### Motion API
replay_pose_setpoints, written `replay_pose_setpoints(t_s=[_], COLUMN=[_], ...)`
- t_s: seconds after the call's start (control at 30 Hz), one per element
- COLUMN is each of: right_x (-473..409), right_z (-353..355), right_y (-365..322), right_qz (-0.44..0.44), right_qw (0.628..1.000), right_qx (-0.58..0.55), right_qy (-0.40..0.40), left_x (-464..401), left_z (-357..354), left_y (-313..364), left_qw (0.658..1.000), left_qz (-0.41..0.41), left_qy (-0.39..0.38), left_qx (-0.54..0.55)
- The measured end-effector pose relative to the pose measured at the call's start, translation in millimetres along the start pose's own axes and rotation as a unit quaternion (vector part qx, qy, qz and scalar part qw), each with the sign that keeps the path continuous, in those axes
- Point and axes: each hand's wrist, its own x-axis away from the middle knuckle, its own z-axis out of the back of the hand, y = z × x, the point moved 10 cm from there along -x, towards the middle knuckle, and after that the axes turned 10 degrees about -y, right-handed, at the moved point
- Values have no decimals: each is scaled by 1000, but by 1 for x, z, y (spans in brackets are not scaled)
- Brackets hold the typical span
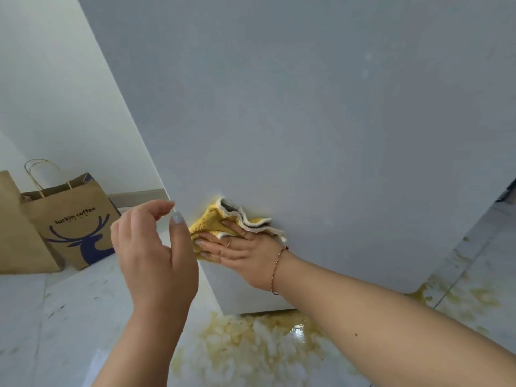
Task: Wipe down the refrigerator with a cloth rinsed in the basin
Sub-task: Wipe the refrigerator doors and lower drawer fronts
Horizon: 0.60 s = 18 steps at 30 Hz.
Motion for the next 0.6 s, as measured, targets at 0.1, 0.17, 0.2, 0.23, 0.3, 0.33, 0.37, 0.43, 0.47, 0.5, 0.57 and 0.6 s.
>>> replay_pose_setpoints(t_s=[0.1,0.17,0.2,0.23,0.3,0.33,0.37,0.43,0.47,0.5,0.57,0.6], right_x=[33,58,72,86,112,123,133,149,156,163,178,187], right_z=[-6,-5,-4,-2,0,-2,-4,-10,-13,-16,-18,-19], right_y=[13,31,41,50,66,73,78,84,88,90,99,103], right_qz=[-17,-70,-106,-146,-220,-252,-283,-338,-364,-391,-457,-497], right_qw=[1000,997,992,986,970,962,954,937,927,916,884,862], right_qx=[-1,-16,-17,-10,-5,-7,-10,-17,-22,-28,-43,-53], right_qy=[14,42,60,79,100,102,100,90,84,82,82,82], left_x=[3,4,4,5,7,8,10,12,13,14,15,15], left_z=[-9,-14,-16,-18,-22,-25,-26,-30,-31,-31,-30,-29], left_y=[5,7,8,9,10,9,8,6,6,6,6,5], left_qw=[1000,1000,1000,999,999,999,998,997,996,995,995,995], left_qz=[-2,-2,-1,0,1,2,5,12,13,11,8,8], left_qy=[-16,-21,-25,-30,-44,-53,-62,-81,-89,-95,-101,-102], left_qx=[10,16,16,15,10,8,8,8,7,5,5,7])
